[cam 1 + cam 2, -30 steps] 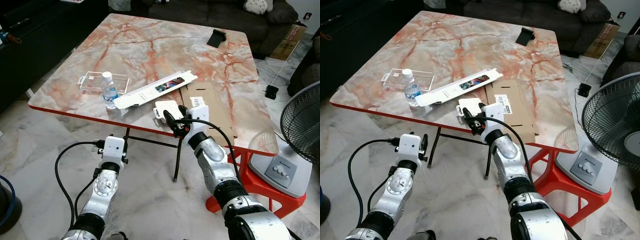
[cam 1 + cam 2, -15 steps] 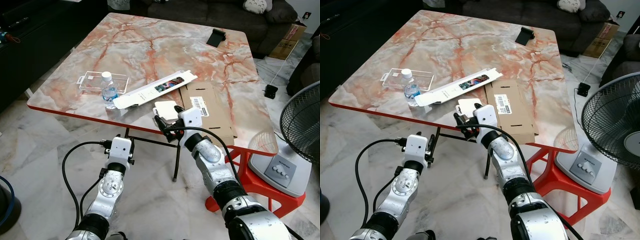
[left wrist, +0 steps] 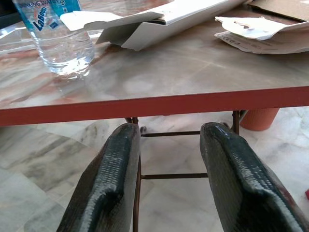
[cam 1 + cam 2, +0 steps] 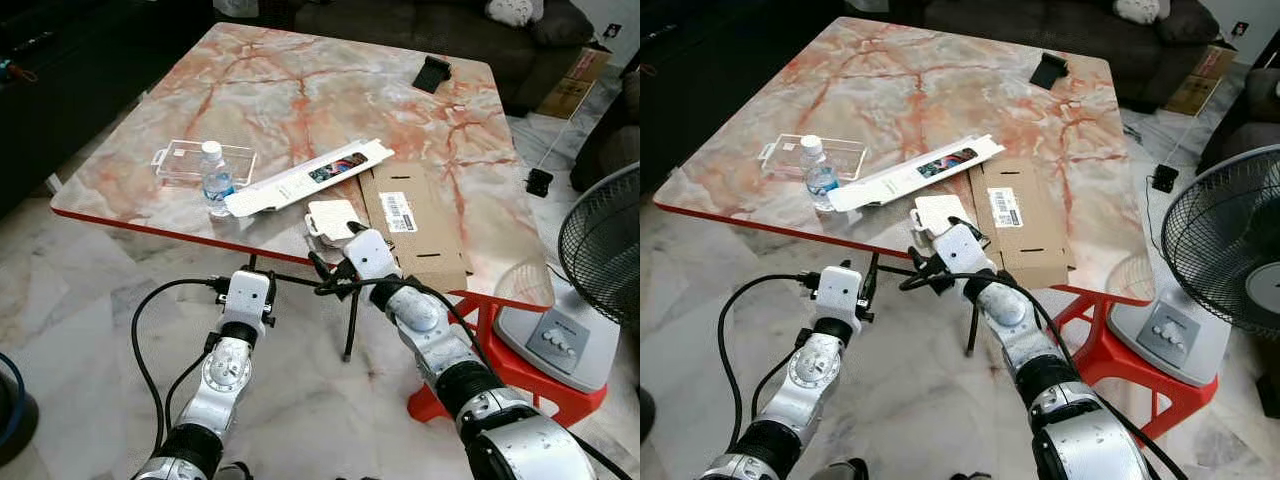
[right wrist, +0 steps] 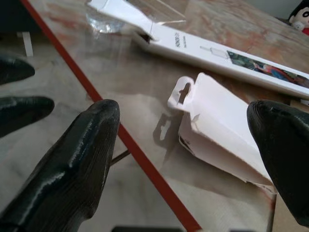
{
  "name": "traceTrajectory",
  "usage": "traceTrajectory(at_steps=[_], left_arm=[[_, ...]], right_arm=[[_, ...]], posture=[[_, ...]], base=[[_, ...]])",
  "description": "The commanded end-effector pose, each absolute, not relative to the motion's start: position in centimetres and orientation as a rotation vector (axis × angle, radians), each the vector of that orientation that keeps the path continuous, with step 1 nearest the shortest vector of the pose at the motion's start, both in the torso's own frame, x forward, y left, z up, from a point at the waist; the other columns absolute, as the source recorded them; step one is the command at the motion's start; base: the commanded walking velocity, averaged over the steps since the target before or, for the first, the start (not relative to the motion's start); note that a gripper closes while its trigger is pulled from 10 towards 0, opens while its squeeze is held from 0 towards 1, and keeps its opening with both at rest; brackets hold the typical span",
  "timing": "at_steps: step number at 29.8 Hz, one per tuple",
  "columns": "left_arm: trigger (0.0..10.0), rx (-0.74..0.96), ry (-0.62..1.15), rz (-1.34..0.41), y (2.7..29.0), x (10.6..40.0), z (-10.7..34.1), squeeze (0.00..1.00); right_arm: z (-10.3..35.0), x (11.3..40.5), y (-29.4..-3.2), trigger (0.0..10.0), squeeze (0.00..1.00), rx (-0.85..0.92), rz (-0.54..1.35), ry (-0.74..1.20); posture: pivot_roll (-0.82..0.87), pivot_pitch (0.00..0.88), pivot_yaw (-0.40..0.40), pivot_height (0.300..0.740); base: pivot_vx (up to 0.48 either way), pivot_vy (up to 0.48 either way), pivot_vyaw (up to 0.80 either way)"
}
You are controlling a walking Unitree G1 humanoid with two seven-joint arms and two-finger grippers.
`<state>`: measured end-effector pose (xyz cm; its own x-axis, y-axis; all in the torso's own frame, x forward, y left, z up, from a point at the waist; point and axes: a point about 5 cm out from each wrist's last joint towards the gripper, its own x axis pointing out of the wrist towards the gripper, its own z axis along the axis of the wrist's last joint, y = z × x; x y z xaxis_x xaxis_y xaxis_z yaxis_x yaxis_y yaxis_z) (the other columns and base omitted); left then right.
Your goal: Picking trash to rubbish bin
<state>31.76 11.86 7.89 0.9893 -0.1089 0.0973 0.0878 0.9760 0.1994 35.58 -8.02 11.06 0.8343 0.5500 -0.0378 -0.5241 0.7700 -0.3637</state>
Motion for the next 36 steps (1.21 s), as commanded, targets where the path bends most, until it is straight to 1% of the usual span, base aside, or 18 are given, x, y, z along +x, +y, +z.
traceTrajectory(at_steps=[1, 11, 17, 30, 32, 34, 36], left_arm=[[10.0, 0.199, -0.113, -0.115, 11.6, 31.6, 8.0, 0.00], [10.0, 0.204, -0.114, -0.129, 11.4, 31.4, 8.1, 0.00], [10.0, 0.203, -0.118, -0.134, 11.2, 31.4, 8.2, 0.00], [10.0, 0.204, -0.141, -0.156, 11.0, 31.7, 9.3, 0.00], [10.0, 0.204, -0.142, -0.157, 11.0, 31.7, 9.5, 0.00], [10.0, 0.203, -0.143, -0.157, 11.0, 31.7, 9.5, 0.00], [10.0, 0.205, -0.142, -0.156, 11.1, 31.7, 9.6, 0.00]], right_arm=[[11.3, 35.7, -8.0, 10.0, 0.00, -0.453, 0.602, -0.091], [11.6, 35.9, -7.9, 10.0, 0.00, -0.524, 0.595, -0.126], [12.0, 36.0, -7.8, 10.0, 0.00, -0.498, 0.589, -0.145], [12.4, 36.4, -7.9, 10.0, 0.00, -0.642, 0.592, -0.172], [12.2, 36.4, -8.0, 10.0, 0.00, -0.706, 0.589, -0.166], [12.2, 36.4, -8.0, 10.0, 0.00, -0.711, 0.589, -0.164], [12.1, 36.5, -8.1, 10.0, 0.00, -0.755, 0.579, -0.159]], posture=[[0.10, 0.178, -0.121, 0.740], [0.10, 0.178, -0.113, 0.740], [0.10, 0.178, -0.112, 0.740], [0.12, 0.186, -0.116, 0.740], [0.12, 0.189, -0.119, 0.740], [0.12, 0.189, -0.119, 0.740], [0.13, 0.192, -0.121, 0.740]], base=[[0.000, 0.000, 0.00], [0.000, 0.000, 0.00], [0.000, 0.000, 0.00], [0.000, 0.000, 0.00], [0.000, 0.000, 0.00], [0.000, 0.000, 0.00], [0.000, 0.000, 0.00]])
